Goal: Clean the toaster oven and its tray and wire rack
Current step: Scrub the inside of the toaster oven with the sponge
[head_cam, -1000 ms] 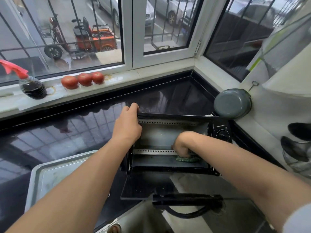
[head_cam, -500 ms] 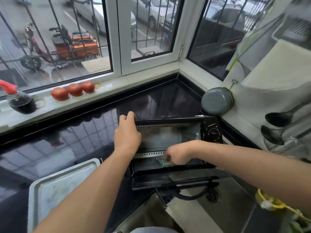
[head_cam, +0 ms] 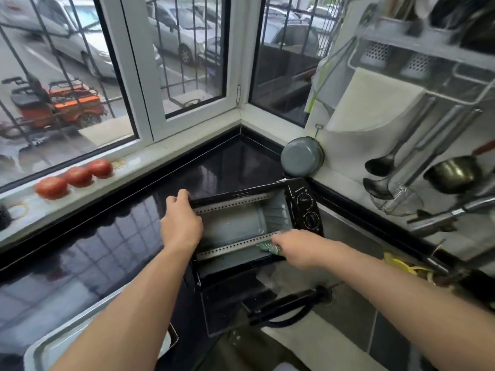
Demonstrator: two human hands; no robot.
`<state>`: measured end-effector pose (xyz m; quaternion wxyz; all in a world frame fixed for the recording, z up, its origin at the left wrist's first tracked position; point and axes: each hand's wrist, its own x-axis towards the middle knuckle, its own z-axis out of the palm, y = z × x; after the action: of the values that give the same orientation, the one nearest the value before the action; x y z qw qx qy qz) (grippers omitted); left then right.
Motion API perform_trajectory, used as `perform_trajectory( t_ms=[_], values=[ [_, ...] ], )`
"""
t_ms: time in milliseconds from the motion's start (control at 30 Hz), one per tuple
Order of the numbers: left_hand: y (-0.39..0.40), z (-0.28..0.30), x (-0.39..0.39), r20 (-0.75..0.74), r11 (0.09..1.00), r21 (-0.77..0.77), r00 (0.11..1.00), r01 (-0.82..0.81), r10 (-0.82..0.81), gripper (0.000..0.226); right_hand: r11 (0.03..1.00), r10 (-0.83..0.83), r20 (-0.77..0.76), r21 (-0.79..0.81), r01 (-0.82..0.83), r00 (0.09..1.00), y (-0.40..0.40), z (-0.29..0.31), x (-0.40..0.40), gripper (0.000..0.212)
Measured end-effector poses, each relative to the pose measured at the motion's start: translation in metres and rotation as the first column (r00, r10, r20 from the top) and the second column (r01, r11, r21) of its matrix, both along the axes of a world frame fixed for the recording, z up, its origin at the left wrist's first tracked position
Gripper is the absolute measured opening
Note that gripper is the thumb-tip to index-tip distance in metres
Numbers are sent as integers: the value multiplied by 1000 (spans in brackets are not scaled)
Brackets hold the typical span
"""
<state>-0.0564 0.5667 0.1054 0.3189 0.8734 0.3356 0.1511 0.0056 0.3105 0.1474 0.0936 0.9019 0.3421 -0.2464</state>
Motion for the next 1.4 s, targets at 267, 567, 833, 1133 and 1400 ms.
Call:
perform_trajectory(
  t_ms=[267, 567, 833, 1133, 1400],
  values=[
    [22, 3, 22, -54, 998, 16, 997, 57, -56, 55, 828, -406, 64, 448, 337, 912, -25, 13, -60, 15],
    [42, 1, 20, 4, 997, -31, 997, 72, -72, 56, 848, -283, 54, 480, 224, 958, -3, 1, -93, 14],
    [97, 2, 17, -10, 995, -48, 996, -92, 92, 53, 814, -330, 203, 555, 170, 922, 38, -19, -80, 24],
    [70, -15, 27, 216, 996, -64, 973, -67, 79, 56, 796, -286, 256, 600, 80, 923, 18, -88, -56, 36],
    [38, -48, 62, 327, 990, -61, 934, -129, 142, 64, 842, -263, 315, 536, 58, 912, -1, -169, -21, 70]
  ],
)
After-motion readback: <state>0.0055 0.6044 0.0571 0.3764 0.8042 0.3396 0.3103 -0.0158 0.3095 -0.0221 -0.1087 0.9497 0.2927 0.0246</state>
